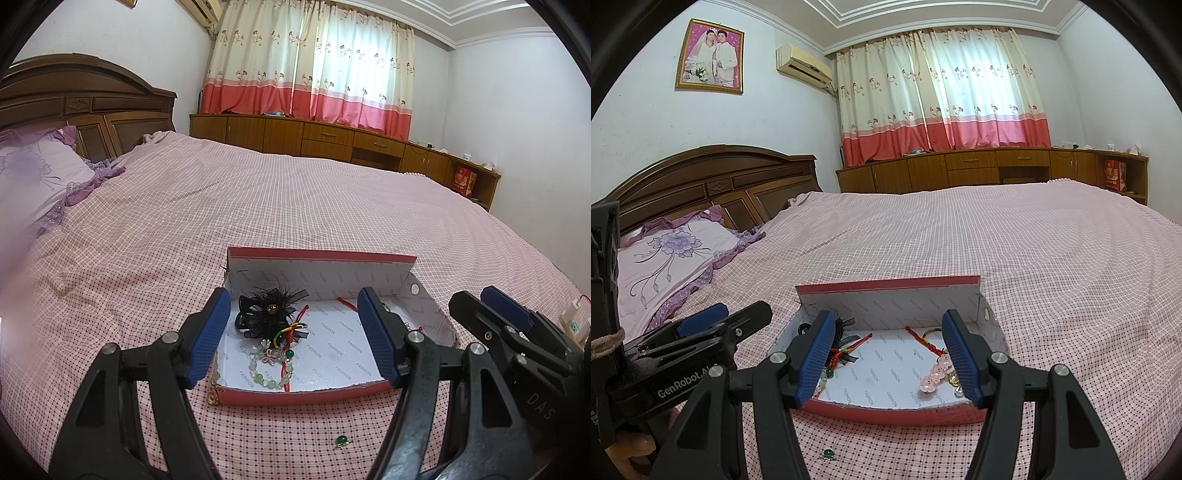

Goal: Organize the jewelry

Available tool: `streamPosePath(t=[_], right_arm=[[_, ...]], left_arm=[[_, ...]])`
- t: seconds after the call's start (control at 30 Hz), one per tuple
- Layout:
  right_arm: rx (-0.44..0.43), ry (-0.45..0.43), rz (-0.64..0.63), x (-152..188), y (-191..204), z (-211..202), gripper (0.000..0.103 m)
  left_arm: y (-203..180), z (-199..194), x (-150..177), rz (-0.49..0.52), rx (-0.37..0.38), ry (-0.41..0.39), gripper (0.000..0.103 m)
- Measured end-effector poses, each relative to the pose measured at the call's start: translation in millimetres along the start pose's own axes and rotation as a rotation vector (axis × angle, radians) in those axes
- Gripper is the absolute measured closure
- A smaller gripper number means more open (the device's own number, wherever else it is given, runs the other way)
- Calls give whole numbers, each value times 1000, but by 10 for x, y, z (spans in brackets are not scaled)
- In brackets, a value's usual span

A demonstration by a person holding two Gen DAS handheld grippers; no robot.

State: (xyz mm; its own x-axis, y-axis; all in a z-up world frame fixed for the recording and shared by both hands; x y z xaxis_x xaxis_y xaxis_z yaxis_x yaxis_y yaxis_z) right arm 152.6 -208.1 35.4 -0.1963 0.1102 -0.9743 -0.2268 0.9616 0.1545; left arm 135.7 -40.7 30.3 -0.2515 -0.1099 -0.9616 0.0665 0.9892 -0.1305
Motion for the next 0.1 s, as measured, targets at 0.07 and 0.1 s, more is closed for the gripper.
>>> streamPosePath(t=[0.07,0.1], right_arm=[[0,0,1,0,1,0,40],[0,1,0,-2,-1,2,40]], left_arm=[[-5,7,-2,1,1,1,40],[-2,5,-1,1,1,2,40]])
Point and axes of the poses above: each gripper's, at about its wrist camera, not at the fingertips, and z roughly the way its jaws point, y to its left, x to its underside, the point moved 3 cm from there along z, roughly the way its jaws point, and after that the axes turned 13 degrees about -y, right-handed, at the moved point
